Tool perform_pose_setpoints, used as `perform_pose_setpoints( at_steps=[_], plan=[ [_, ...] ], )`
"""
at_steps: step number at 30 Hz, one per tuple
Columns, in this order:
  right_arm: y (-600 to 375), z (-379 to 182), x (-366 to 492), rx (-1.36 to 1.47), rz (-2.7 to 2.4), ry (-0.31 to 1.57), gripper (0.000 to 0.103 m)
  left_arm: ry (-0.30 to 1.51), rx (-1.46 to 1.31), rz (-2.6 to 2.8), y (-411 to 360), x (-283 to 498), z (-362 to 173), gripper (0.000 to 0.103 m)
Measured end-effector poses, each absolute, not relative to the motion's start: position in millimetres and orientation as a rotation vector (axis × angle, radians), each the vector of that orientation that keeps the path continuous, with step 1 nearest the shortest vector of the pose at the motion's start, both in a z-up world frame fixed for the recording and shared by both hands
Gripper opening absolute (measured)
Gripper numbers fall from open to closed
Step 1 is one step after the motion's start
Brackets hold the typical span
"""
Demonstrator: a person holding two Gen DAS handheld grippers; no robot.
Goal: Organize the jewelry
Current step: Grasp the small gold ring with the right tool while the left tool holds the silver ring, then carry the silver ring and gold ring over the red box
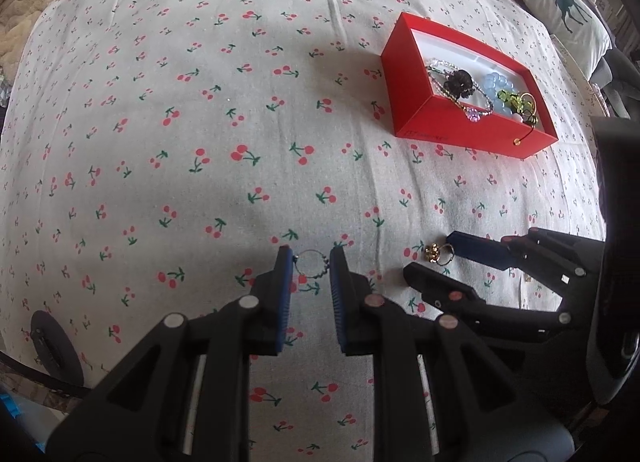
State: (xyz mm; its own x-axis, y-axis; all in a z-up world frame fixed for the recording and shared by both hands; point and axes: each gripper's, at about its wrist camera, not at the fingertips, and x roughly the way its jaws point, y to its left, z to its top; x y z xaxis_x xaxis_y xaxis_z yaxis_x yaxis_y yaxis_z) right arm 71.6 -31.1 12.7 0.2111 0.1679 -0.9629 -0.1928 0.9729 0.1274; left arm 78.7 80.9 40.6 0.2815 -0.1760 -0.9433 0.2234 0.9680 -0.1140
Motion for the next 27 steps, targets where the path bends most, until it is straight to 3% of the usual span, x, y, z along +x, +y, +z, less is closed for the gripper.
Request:
perform_pose_setpoints(
  at_steps=[4, 27],
  plan=[
    [-25.9, 12.1, 72.9, -0.053, 0.236, 1.319, 0.014, 1.263, 0.044, -0.265, 81.0, 78.8, 38.4, 0.02],
    [-141.9, 90.6, 81.3, 0.203, 0.144, 1.15, 0.014, 1.133, -0.04, -0.383, 29.9, 95.1, 83.1, 0.02]
  ],
)
